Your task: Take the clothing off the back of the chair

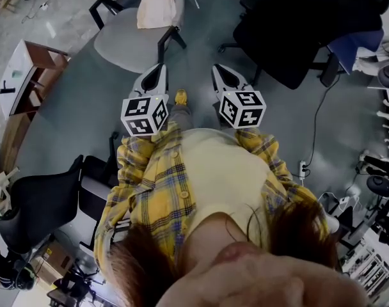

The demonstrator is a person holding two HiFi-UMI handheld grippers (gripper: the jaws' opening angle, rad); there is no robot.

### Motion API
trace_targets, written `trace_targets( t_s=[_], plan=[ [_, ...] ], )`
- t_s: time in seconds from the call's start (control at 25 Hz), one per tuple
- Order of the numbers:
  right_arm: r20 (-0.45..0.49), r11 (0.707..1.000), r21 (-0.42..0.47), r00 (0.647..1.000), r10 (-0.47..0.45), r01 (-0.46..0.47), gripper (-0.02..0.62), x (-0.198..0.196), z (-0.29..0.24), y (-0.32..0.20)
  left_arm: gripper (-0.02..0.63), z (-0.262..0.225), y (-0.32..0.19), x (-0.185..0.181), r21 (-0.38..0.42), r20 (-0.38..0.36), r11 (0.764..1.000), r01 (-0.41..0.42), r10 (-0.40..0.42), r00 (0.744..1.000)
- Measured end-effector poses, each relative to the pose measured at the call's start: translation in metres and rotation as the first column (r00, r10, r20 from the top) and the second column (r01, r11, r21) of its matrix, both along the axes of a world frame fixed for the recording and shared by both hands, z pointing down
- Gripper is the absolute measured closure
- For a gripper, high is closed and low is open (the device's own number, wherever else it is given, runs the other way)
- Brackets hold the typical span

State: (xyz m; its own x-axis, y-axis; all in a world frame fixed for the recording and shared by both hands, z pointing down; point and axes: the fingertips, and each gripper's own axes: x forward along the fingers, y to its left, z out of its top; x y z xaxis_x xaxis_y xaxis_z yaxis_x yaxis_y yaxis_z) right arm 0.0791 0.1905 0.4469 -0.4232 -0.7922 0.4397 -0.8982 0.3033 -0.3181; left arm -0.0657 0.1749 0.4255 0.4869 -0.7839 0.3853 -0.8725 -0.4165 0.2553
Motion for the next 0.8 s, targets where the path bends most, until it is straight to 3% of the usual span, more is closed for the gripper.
trace_targets(
  t_s=[0.8],
  plan=[
    [-0.025,0.999,-0.05,1.0,0.011,-0.012,0.582,-0.051,0.013,-0.152,0.601,0.021,-0.157,-0.032,-0.013,0.017,0.994,-0.112,0.113,0.993]
  ],
)
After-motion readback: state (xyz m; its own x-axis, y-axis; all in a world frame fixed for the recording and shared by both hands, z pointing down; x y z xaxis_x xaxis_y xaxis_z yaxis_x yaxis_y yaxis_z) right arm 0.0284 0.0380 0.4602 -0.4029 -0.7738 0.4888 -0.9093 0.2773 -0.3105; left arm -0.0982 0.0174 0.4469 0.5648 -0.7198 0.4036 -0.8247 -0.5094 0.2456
